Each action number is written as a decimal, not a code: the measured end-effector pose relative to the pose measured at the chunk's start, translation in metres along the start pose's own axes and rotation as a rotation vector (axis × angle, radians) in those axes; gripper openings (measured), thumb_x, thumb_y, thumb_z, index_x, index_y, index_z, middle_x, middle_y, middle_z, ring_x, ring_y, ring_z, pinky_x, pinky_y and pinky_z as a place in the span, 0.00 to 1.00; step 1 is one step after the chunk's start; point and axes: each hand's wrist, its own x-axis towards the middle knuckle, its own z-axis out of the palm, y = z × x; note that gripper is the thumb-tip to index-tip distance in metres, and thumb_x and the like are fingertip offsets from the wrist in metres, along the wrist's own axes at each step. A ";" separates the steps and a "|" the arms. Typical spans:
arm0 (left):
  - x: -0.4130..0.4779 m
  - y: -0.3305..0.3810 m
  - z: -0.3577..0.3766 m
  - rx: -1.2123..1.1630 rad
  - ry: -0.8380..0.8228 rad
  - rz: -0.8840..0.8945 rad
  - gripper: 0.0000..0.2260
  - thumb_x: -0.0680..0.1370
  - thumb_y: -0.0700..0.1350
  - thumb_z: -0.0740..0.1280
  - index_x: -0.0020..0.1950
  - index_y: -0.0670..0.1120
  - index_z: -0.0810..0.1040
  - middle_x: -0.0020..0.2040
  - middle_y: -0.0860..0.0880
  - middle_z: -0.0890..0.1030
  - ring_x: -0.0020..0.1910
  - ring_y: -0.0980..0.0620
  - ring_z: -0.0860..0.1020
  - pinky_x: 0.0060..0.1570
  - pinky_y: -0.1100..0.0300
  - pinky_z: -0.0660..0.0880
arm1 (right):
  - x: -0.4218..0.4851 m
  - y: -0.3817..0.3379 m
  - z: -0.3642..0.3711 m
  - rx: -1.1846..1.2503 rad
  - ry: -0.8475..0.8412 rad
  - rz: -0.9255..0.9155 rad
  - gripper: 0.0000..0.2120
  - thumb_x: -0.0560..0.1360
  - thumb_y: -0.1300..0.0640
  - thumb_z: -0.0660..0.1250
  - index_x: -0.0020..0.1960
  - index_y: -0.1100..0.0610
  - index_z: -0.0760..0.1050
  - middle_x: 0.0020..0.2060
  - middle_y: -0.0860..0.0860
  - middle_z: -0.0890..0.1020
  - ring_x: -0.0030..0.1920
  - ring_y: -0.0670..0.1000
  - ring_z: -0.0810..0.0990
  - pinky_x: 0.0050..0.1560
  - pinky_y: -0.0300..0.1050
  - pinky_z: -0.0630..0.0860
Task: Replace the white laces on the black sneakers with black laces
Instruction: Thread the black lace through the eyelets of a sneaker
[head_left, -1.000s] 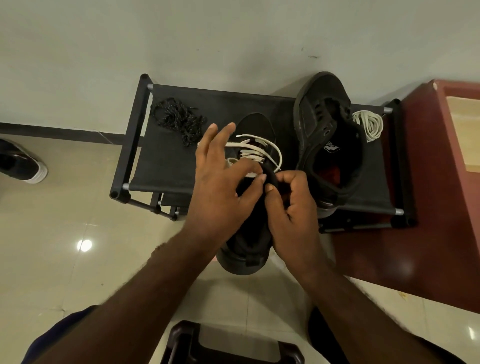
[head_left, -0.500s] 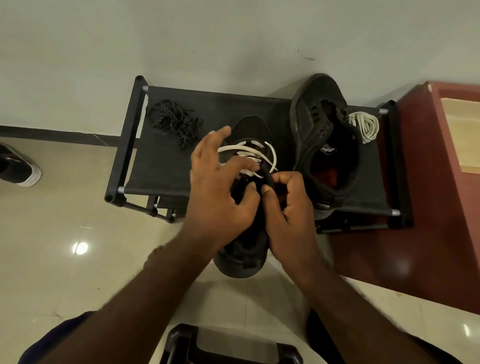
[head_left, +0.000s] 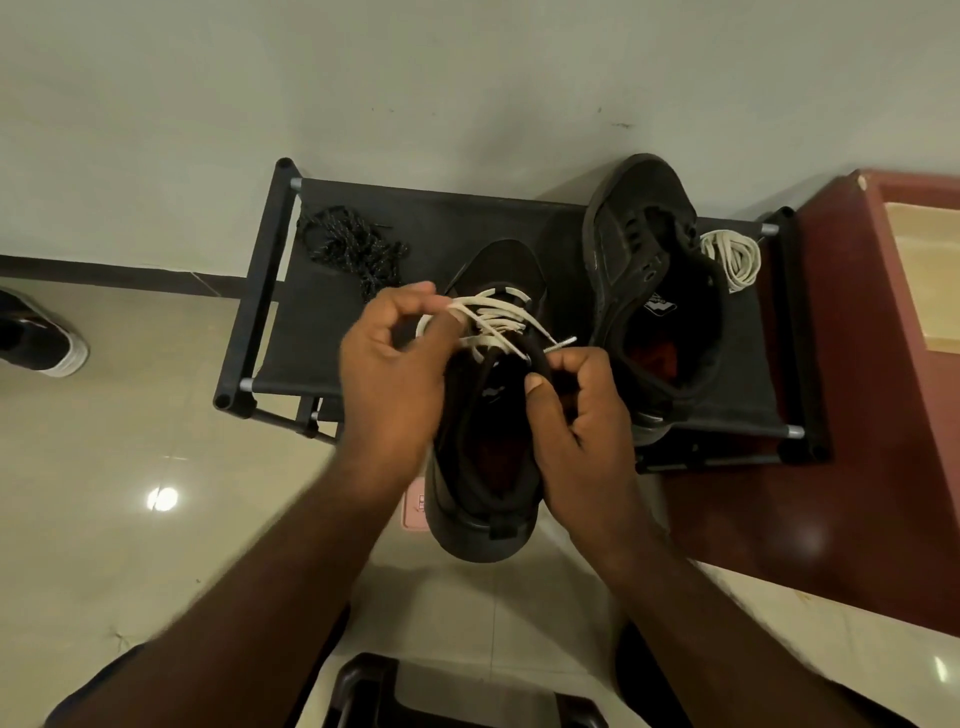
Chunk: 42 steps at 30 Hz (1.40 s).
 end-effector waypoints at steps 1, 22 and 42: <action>0.004 0.001 -0.002 -0.064 0.056 -0.049 0.05 0.76 0.37 0.70 0.45 0.48 0.80 0.52 0.50 0.82 0.47 0.58 0.82 0.47 0.64 0.78 | 0.000 0.000 0.000 -0.006 -0.004 0.001 0.06 0.80 0.52 0.63 0.54 0.53 0.72 0.40 0.49 0.79 0.41 0.51 0.79 0.41 0.57 0.78; -0.013 -0.002 -0.012 0.692 -0.266 0.266 0.08 0.72 0.49 0.74 0.49 0.50 0.80 0.41 0.56 0.80 0.40 0.58 0.79 0.42 0.56 0.80 | 0.001 -0.008 -0.001 0.094 -0.003 0.088 0.04 0.80 0.55 0.65 0.55 0.51 0.75 0.42 0.48 0.81 0.41 0.48 0.81 0.41 0.45 0.80; -0.020 -0.017 -0.014 0.242 -0.176 0.104 0.03 0.79 0.43 0.68 0.50 0.48 0.83 0.40 0.52 0.84 0.41 0.54 0.82 0.43 0.56 0.81 | 0.024 -0.025 0.001 -0.439 -0.119 -0.183 0.13 0.74 0.58 0.72 0.58 0.54 0.81 0.56 0.48 0.77 0.58 0.49 0.75 0.55 0.39 0.75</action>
